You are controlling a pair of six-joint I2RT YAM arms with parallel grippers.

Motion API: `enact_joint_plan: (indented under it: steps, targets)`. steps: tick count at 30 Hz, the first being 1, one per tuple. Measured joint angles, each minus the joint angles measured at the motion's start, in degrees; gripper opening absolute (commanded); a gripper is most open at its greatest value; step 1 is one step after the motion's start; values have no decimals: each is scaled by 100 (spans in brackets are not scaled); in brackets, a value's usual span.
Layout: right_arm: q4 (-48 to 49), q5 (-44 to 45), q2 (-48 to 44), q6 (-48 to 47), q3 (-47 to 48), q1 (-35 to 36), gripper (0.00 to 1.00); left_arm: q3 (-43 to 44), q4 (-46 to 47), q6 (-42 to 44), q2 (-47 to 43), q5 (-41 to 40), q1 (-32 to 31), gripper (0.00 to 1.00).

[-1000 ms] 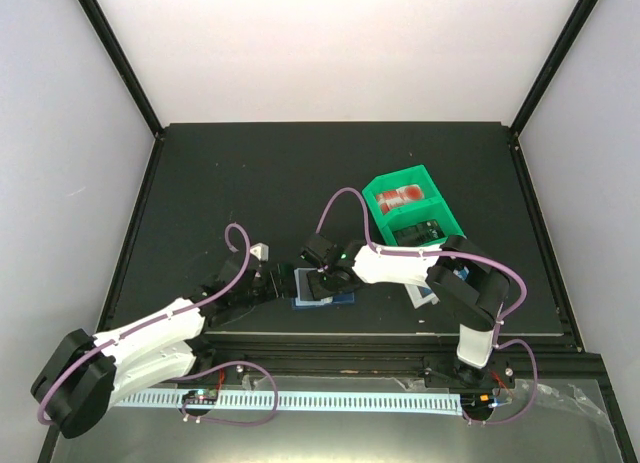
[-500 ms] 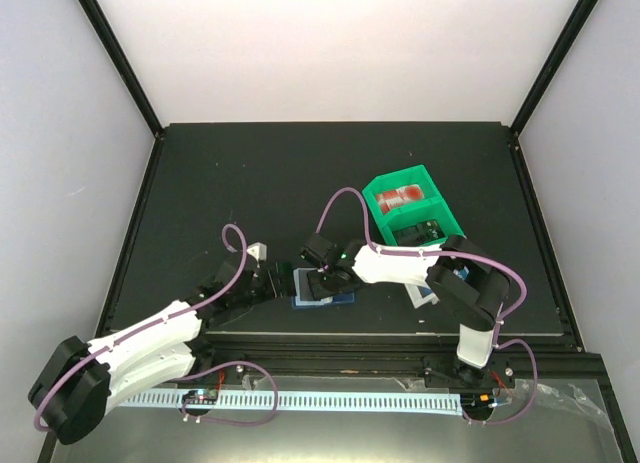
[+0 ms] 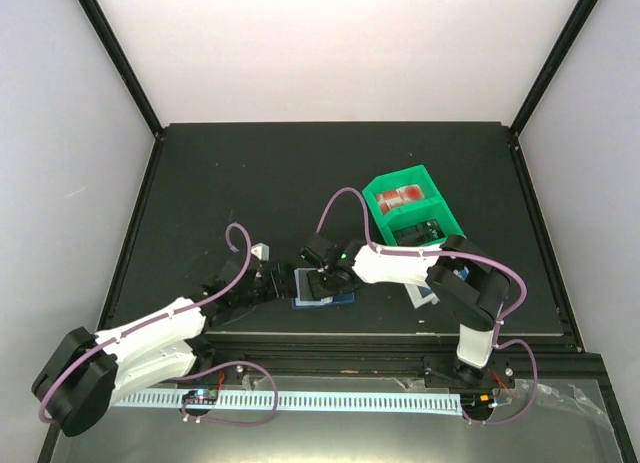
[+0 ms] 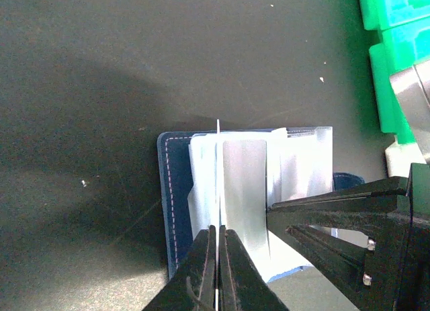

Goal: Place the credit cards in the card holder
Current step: Adjust the card holder at the center of the board.

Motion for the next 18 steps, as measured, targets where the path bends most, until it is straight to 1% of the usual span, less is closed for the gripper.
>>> enact_joint_plan:
  steps: [11, 18]
  targets:
    - [0, -2, 4, 0, 0, 0, 1, 0, 96, -2, 31, 96, 4, 2]
    - [192, 7, -127, 22, -157, 0, 2, 0, 396, 48, 59, 407, 4, 2]
